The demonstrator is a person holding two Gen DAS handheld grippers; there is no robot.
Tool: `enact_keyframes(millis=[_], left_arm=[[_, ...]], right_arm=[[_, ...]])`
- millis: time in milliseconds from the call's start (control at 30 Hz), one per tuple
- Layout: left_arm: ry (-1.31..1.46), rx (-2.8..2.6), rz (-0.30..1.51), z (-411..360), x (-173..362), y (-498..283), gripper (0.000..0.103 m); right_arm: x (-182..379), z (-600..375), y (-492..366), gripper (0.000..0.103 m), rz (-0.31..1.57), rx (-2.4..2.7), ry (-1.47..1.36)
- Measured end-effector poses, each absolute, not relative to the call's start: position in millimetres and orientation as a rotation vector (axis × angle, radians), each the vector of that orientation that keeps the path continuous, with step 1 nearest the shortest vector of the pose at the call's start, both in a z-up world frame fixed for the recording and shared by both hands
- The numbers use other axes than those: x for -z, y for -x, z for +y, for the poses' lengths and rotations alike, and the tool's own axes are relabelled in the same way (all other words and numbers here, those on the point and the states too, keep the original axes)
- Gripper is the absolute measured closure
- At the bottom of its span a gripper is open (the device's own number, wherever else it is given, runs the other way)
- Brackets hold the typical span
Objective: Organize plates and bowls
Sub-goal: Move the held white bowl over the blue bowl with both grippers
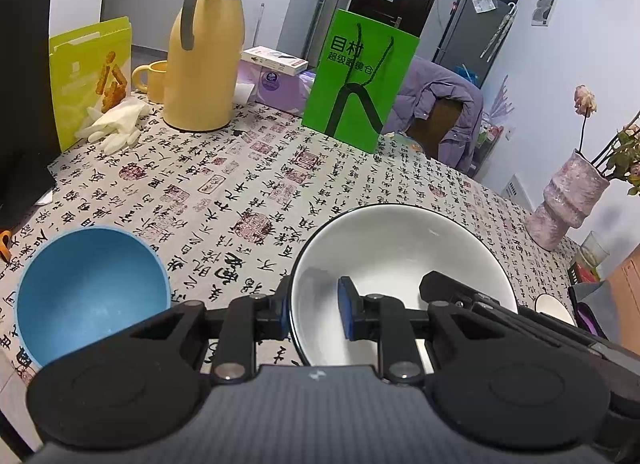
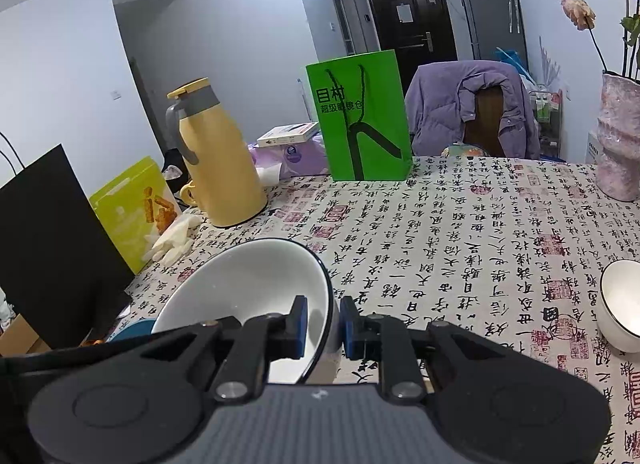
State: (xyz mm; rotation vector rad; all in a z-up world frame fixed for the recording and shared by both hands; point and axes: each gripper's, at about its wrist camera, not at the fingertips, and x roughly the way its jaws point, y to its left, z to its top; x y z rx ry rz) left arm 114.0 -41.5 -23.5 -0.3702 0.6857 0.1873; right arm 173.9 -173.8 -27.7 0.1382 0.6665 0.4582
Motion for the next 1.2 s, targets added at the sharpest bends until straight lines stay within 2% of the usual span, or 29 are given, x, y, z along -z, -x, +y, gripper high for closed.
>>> enact_keyframes(millis=[1200], left_arm=[[0.426,-0.219,0.627,24,19,-75,0.081]], right_arm=[[17,-104,-147,0.084,0.642,-0.495,-0.091]])
